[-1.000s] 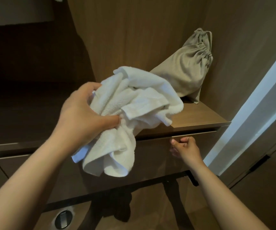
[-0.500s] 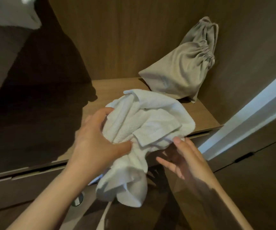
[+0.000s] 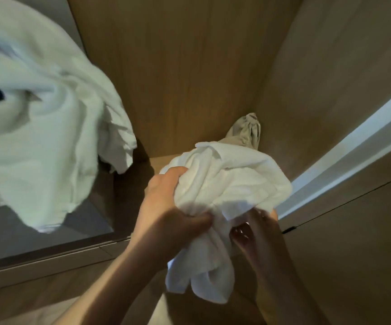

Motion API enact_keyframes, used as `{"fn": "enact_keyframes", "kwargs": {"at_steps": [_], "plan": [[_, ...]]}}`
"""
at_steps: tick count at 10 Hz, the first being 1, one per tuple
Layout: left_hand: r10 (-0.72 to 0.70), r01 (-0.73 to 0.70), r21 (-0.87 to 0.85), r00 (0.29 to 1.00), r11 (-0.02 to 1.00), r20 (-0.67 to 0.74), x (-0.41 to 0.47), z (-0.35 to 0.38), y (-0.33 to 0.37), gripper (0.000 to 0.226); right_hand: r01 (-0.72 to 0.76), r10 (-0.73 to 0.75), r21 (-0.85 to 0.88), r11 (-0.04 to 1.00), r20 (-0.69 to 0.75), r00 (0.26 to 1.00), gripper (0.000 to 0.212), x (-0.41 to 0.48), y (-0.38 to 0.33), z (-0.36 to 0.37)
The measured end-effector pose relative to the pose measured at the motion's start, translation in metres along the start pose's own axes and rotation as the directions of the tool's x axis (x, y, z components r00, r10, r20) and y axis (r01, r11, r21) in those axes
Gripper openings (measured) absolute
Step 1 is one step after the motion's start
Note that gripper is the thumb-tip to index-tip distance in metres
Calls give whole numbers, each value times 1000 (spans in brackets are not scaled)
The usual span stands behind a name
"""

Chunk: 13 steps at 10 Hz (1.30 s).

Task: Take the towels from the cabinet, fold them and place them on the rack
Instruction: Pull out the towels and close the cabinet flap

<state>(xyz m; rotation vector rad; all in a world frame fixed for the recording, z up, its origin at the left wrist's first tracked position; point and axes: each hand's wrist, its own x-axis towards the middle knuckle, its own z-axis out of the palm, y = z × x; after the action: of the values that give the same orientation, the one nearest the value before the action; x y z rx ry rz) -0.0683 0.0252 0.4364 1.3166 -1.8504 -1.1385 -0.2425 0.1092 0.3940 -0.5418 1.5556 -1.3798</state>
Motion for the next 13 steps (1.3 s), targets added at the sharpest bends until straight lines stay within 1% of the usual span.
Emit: {"fn": "enact_keyframes", "kwargs": {"at_steps": [1,2,3,4,5,6,7,9,10,11,12,13], "plan": [[7,-8,-29,1000,1000,-30,-10,-36,64,75,76,-67,-213,974,46,997,57,-38,-75,11],[46,-46,-5,995,999,-88,-24,-69,114,75,27,-25,-24,999,55,998,51,-62,-132,19],[17,-8,60,989,998,-150,-39,-95,152,78,-102,79,183,978,131,988,80,-75,-176,22],[-2,11,40,975,999,-222,-53,-110,171,80,-86,48,140,986,256,965,110,-91,-212,38],[-40,43,3,951,999,-305,-66,-119,179,80,-52,23,91,994,296,955,109,-98,-226,53],[-76,68,-34,919,997,-386,-79,-131,179,77,-67,39,66,996,355,934,105,-99,-232,70],[-123,98,-79,881,992,-456,-93,-147,169,75,-52,38,20,998,433,901,89,-104,-234,94],[-196,149,-129,815,980,-545,-117,-205,141,73,-11,33,-46,999,510,860,70,-120,-222,166],[-215,164,-140,796,976,-566,-128,-246,120,70,24,22,-77,997,548,836,72,-129,-213,213],[-223,175,-138,788,975,-574,-138,-295,93,69,64,18,-129,990,553,833,92,-144,-203,266],[-217,188,-111,794,976,-567,-145,-348,63,75,62,22,-135,989,546,837,102,-162,-190,324],[-217,203,-87,805,975,-552,-146,-396,39,80,42,17,-100,994,526,850,94,-177,-180,372]]}}
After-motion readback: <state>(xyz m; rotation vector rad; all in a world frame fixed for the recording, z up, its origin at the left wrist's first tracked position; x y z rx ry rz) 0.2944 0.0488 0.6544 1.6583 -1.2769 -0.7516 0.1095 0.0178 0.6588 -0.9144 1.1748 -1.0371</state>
